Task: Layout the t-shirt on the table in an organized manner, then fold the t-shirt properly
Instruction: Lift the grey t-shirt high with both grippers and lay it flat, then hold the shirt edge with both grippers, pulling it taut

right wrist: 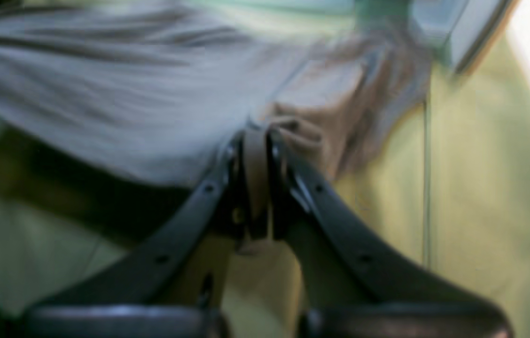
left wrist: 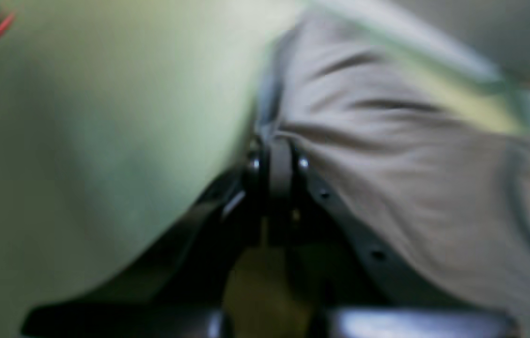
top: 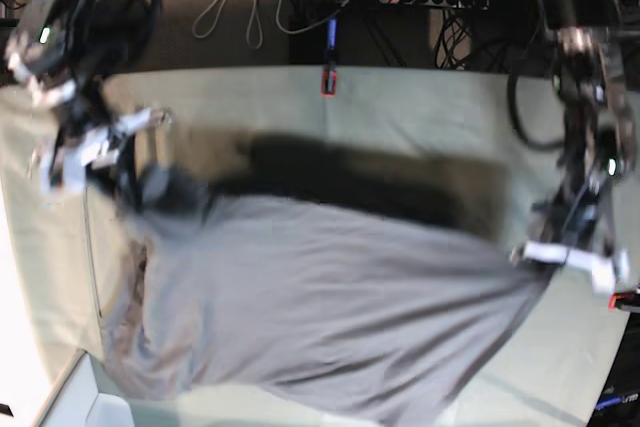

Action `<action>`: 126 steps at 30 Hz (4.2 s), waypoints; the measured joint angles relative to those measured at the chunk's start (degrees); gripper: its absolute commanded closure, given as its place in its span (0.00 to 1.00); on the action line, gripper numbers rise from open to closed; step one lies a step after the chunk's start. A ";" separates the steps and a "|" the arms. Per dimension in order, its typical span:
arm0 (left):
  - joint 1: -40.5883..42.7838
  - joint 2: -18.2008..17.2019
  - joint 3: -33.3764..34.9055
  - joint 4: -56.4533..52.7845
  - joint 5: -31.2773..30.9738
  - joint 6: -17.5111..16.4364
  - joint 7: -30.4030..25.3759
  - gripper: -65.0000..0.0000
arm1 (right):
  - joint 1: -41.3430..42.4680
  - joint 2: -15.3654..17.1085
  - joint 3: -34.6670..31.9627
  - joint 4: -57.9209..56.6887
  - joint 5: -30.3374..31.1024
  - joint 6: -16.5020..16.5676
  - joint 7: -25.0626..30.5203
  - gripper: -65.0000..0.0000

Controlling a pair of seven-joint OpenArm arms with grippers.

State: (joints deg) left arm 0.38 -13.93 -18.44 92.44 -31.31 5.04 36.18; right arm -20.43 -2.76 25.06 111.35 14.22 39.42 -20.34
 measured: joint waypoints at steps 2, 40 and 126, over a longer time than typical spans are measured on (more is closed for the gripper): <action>3.56 1.77 -3.45 0.63 -0.94 -0.76 -0.09 1.00 | -4.17 -1.14 -1.44 -0.13 0.02 0.02 2.95 1.00; 20.92 4.17 -15.91 1.90 -14.27 -0.72 0.13 1.00 | -27.58 -6.29 6.27 -7.96 1.14 0.17 30.71 1.00; 18.93 5.40 -19.02 1.33 -13.70 -0.66 -0.09 1.00 | -22.29 -5.35 0.02 -15.56 0.61 0.04 31.69 1.00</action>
State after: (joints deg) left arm 19.31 -8.54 -37.45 93.78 -45.01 4.38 36.10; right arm -42.72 -8.12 25.08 95.79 14.83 39.46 11.35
